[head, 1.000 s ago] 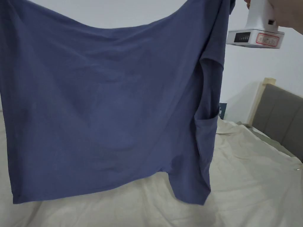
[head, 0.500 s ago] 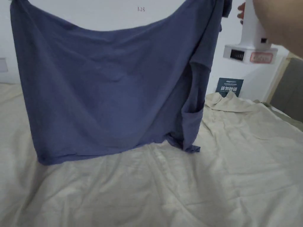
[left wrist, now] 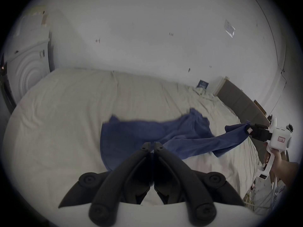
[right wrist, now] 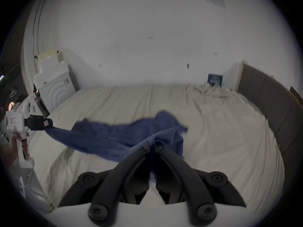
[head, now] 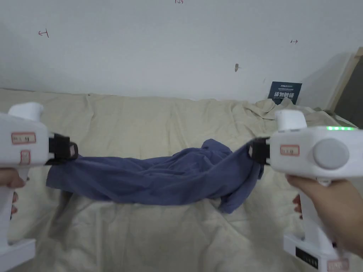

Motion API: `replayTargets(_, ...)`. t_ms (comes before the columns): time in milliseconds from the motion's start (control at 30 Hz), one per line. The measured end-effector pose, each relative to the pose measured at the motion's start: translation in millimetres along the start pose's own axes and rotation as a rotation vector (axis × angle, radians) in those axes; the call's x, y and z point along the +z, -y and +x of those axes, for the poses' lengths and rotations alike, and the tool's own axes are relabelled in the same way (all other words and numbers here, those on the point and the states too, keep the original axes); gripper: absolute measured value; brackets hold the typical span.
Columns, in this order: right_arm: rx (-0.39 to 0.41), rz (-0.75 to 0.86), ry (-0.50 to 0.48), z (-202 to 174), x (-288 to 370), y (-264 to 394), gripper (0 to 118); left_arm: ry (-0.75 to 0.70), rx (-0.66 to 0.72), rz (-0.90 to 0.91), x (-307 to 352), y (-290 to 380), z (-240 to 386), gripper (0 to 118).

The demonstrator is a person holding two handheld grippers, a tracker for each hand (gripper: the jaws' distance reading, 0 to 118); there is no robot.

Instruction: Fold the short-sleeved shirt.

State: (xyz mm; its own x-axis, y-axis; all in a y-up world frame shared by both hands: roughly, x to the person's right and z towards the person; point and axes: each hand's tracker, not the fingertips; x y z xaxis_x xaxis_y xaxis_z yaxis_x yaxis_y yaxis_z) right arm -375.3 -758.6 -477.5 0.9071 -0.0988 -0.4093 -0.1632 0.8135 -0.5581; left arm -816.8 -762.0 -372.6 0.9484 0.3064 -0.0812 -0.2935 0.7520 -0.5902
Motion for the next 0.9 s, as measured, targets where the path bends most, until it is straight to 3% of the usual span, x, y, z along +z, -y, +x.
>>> replayTargets(200,0.038,-0.062,-0.051,10.9,60.0,78.6,7,-0.001,0.006,-0.064,43.6,69.2,-20.5,1)
replayTargets(500,0.009,-0.121,-0.121,32.3,148.9,136.3,7,0.011,-0.06,-0.117,123.4,129.8,-25.9,1)
replayTargets(700,-0.031,-0.207,-0.155,49.0,174.2,165.6,7,0.002,-0.037,-0.153,148.0,157.5,-33.3,1)
replayTargets(900,-0.015,-0.329,-0.187,52.1,170.9,195.6,7,-0.005,-0.128,-0.254,144.4,189.7,-29.3,1)
